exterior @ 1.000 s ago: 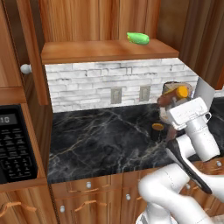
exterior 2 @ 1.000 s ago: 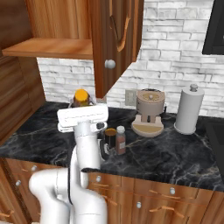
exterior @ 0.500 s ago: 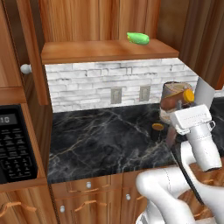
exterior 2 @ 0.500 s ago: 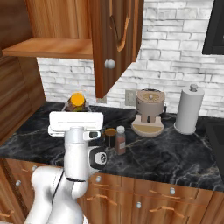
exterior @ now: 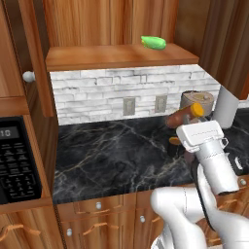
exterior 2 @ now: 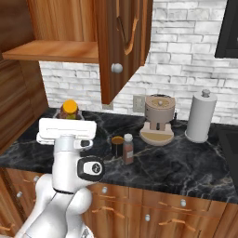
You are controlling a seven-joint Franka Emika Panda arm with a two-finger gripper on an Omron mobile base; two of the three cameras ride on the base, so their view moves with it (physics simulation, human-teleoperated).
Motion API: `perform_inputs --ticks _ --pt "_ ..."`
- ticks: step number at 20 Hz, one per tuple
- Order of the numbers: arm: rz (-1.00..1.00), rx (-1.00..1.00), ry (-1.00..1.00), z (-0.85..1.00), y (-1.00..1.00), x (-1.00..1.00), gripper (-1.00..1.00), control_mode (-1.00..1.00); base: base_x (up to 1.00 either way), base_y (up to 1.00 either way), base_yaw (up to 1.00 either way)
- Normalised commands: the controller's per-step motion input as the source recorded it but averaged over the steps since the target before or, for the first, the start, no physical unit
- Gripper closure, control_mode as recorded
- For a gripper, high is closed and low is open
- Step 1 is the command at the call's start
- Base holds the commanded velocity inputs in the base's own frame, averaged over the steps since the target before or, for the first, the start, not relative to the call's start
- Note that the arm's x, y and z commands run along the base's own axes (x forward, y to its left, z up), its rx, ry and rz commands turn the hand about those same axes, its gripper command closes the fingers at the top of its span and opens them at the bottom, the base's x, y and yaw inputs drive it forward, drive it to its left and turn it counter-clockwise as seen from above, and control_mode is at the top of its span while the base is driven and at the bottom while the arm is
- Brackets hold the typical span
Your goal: Pick the cinnamon and honey bottle from the cabinet and place them next to the mug.
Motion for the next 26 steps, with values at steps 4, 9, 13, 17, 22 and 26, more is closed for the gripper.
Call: perform_inputs --ticks 4,9,13,17,22,26 --pt "0.0 -0.08 0.1 -0.43 -0.03 -0.21 1.0 -1.0 0.0 0.0 0.0" --pt "0.0 -0.35 0.28 -1.0 0.04 -0.12 1.0 -1.0 0.0 0.0 0.0" --pt "0.0 -0.38 0.25 -1.0 0.18 -0.1 1.0 -1.0 0.0 0.0 0.0" --pt "0.0 -0.36 0.25 -1.0 0.11 0.0 1.0 -1.0 0.0 0.0 0.0" --pt "0.0 -0.31 0.21 -1.0 0.0 0.0 1.0 -1.0 0.0 0.0 0.0" --pt "0.0 -0.23 0.17 -1.0 0.0 0.1 1.0 -1.0 0.0 0.0 0.0"
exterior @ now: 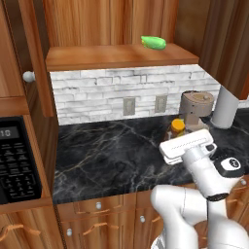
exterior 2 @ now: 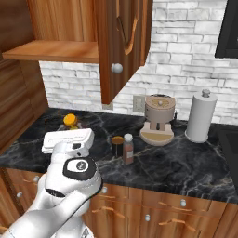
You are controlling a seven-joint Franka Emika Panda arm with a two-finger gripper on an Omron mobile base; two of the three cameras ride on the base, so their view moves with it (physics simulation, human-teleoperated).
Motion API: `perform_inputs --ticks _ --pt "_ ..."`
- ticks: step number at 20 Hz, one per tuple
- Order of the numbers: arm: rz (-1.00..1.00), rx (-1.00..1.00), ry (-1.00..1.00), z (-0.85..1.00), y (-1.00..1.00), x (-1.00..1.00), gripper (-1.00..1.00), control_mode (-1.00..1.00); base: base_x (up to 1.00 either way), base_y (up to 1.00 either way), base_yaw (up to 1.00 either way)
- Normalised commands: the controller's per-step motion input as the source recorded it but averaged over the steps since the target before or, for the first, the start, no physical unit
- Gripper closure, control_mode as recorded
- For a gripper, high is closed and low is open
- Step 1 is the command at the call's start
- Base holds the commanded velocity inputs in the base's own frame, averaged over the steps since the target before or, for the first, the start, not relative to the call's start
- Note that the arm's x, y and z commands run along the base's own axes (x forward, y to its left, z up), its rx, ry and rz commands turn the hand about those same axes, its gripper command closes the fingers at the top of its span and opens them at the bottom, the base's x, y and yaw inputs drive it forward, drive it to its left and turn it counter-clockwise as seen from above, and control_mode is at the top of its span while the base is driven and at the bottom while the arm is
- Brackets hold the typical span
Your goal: Pick the cinnamon and honey bottle from the cabinet and place them next to the mug.
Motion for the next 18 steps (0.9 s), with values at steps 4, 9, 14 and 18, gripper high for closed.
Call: perform_inputs --ticks 4,9,14,18 --pt "0.0 -0.19 0.07 -1.0 0.0 0.04 1.0 -1.0 0.0 0.0 0.0" --pt "0.0 -0.15 0.02 -1.0 0.0 0.0 1.0 -1.0 0.0 0.0 0.0" --pt "0.0 -0.07 0.0 -0.6 0.0 -0.01 1.0 -1.0 0.0 0.0 0.0" --pt "0.0 0.0 0.0 -0.06 0.0 -0.05 1.0 -1.0 0.0 0.0 0.0"
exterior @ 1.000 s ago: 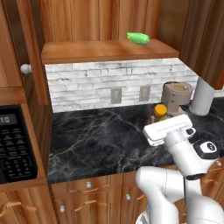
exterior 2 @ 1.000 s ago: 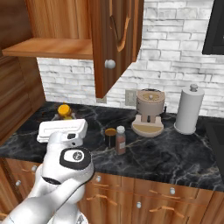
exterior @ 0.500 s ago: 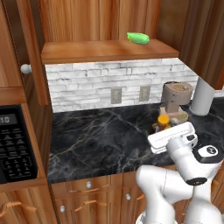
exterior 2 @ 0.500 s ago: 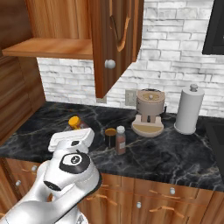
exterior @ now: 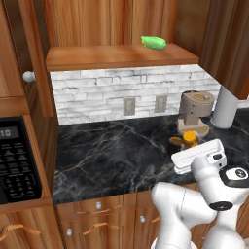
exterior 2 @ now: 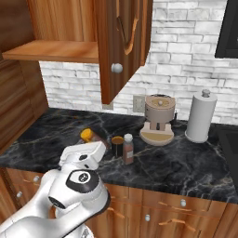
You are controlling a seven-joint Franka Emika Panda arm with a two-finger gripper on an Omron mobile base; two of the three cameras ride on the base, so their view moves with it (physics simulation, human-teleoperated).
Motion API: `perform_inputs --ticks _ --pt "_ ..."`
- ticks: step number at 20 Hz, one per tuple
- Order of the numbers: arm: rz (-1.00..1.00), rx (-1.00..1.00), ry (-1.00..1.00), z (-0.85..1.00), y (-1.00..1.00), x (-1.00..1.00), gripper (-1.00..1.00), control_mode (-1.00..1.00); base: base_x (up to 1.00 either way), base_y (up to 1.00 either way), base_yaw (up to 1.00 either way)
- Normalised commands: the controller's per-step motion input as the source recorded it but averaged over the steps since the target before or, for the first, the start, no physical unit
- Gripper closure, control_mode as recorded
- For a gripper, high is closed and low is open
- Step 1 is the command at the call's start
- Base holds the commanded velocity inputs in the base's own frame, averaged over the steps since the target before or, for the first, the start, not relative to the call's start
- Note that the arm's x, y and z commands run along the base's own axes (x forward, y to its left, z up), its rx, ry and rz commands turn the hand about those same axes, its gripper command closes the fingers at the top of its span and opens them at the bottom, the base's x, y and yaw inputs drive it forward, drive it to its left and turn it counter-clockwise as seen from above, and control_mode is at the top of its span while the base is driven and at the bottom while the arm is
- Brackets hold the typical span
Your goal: Pick the cinnamon and honey bottle from the cabinet and place them next to the mug.
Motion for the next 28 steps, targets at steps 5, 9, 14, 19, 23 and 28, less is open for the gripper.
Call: perform_inputs --ticks 5,9,14,19,23,28 --pt "0.07 0.0 0.24 -0.7 0.0 -0.24 1.0 -1.0 0.0 0.0 0.0" --pt "0.07 0.03 0.13 -0.34 0.0 -0.03 1.0 -1.0 0.0 0.0 0.0" --pt "0.04 0.06 0.01 -0.01 0.07 0.0 1.0 -1.0 0.0 0.0 0.0" --pt "0.11 0.21 0.01 -0.18 0.29 0.0 1.0 -1.0 0.0 0.0 0.0" --pt "0.01 0.07 0.0 -0.04 0.14 0.0 1.0 -1.0 0.0 0.0 0.0" --pt "0.01 0.06 0.0 -0.02 0.12 0.0 1.0 -1.0 0.0 0.0 0.0"
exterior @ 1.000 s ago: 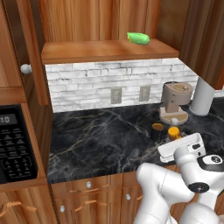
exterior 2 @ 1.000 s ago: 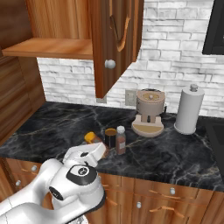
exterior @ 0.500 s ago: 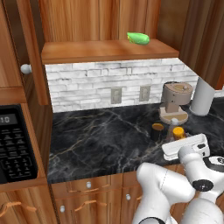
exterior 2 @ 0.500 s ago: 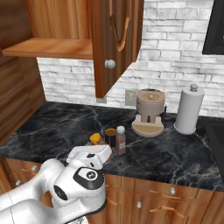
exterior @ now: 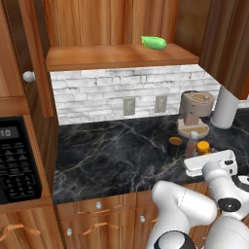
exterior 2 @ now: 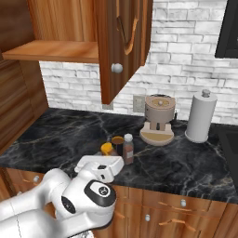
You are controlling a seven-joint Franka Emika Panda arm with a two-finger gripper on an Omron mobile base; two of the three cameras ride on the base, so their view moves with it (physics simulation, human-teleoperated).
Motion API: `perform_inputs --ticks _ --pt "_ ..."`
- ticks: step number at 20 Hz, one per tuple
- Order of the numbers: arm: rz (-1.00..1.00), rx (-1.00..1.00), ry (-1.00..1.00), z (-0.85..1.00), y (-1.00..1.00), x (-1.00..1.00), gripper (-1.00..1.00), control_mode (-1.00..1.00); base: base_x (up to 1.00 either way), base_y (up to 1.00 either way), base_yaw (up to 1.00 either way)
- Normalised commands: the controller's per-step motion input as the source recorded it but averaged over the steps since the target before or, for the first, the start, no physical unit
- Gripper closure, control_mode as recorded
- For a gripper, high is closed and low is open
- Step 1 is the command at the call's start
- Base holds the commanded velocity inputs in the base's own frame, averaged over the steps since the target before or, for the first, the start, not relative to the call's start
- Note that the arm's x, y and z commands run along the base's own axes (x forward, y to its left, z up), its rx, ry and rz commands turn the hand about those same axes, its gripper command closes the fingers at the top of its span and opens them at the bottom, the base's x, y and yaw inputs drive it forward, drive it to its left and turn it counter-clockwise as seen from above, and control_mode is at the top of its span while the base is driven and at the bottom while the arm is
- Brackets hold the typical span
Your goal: Pick the cinnamon and honey bottle from the cabinet and place them next to the mug.
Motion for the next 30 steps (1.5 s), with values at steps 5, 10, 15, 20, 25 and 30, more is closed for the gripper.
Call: perform_inputs --ticks 5,10,15,20,25,30 --pt "0.05 0.19 0.0 -0.33 0.0 0.0 1.0 -1.0 0.0 0.0 0.0" --pt "0.11 0.33 0.0 -0.43 -0.03 0.0 1.0 -1.0 0.0 0.0 0.0" --pt "0.03 0.1 0.0 -0.06 0.0 0.0 1.0 -1.0 0.0 0.0 0.0" --pt "0.0 0.0 0.0 -0.04 0.02 0.32 1.0 -1.0 0.0 0.0 0.0" --pt "0.0 0.0 0.0 -0.04 0.11 0.39 1.0 -1.0 0.0 0.0 0.0" --pt "0.02 0.04 0.0 -0.06 0.22 0.05 1.0 -1.0 0.0 0.0 0.0"
